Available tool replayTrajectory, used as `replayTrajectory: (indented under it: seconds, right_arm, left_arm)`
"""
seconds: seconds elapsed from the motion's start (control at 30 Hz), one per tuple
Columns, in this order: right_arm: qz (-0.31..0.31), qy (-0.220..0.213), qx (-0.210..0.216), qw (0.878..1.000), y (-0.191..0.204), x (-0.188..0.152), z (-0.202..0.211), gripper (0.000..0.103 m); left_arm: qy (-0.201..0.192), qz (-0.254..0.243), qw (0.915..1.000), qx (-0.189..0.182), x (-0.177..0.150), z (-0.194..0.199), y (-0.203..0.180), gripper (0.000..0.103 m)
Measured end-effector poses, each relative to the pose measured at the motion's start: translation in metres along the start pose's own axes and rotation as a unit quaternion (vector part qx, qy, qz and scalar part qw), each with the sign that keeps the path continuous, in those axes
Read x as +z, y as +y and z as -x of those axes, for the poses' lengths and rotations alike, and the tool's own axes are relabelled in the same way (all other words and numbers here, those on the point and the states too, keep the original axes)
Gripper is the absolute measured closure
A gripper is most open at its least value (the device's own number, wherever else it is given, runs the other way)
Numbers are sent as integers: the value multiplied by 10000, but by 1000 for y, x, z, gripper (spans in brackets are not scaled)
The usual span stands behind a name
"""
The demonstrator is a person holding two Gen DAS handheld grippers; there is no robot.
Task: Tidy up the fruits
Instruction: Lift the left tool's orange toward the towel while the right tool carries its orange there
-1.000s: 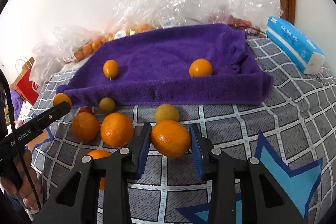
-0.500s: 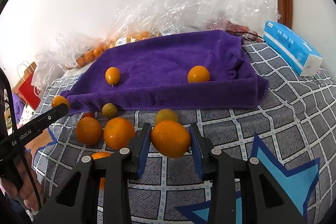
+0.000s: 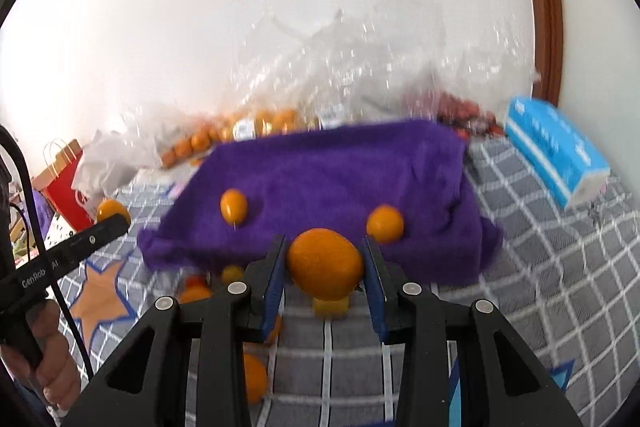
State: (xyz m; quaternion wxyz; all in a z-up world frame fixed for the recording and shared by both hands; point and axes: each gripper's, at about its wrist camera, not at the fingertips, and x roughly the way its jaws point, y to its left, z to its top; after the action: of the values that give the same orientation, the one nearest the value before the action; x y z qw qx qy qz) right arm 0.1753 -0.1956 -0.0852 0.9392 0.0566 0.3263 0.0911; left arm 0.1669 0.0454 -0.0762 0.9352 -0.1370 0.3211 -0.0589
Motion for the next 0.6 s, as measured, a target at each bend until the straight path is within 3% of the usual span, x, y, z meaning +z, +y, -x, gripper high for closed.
replayTrajectory:
  seconds: [0.23,0.3,0.6]
  right_arm:
    - [76,-201,-107,9997,6,24,-15,66]
    - [-2,-195,47,9998,5,29,-20,66]
    - [165,-300,-58,9994,20,38,-49,66]
  left_arm:
    - [-118,-102,9998,154,22,-19,-2,70]
    - [-179,-59,9998,86,26,-25,1,70]
    - [-317,75,9992,246,16,-45,19,70]
